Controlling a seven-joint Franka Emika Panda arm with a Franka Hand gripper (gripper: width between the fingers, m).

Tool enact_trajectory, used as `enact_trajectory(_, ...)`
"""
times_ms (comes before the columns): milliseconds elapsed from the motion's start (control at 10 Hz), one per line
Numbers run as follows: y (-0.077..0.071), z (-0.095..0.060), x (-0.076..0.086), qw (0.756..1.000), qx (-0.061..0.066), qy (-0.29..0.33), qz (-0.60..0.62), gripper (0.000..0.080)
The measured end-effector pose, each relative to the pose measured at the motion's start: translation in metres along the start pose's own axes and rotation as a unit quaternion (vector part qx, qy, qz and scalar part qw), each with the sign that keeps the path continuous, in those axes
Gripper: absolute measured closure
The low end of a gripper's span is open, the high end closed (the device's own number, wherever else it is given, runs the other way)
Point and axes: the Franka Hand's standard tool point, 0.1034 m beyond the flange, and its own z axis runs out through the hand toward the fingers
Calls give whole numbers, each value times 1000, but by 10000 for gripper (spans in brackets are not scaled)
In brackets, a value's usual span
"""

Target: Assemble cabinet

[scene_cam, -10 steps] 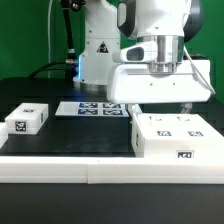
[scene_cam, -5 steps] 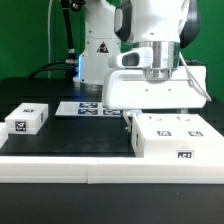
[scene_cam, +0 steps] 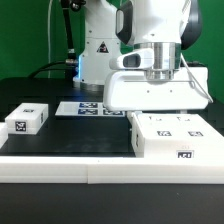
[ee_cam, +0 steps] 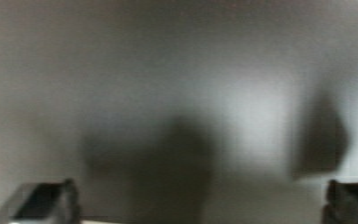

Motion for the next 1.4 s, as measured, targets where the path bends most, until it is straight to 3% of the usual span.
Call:
enact_trajectory(100, -1, 0, 0, 1000, 0, 0, -1, 237)
enact_trajectory(200, -1, 0, 0, 1000, 0, 0, -1, 420)
enact_trajectory(300, -2, 0, 0, 1000, 1, 0, -2, 420)
enact_trajectory(400, -1, 1, -1, 1000, 0, -1, -5, 602)
enact_trajectory(1200, 0, 0, -1, 1000, 0, -1, -8, 600)
enact_trajectory(1400, 5, -18, -1, 1000, 0, -12, -24, 600)
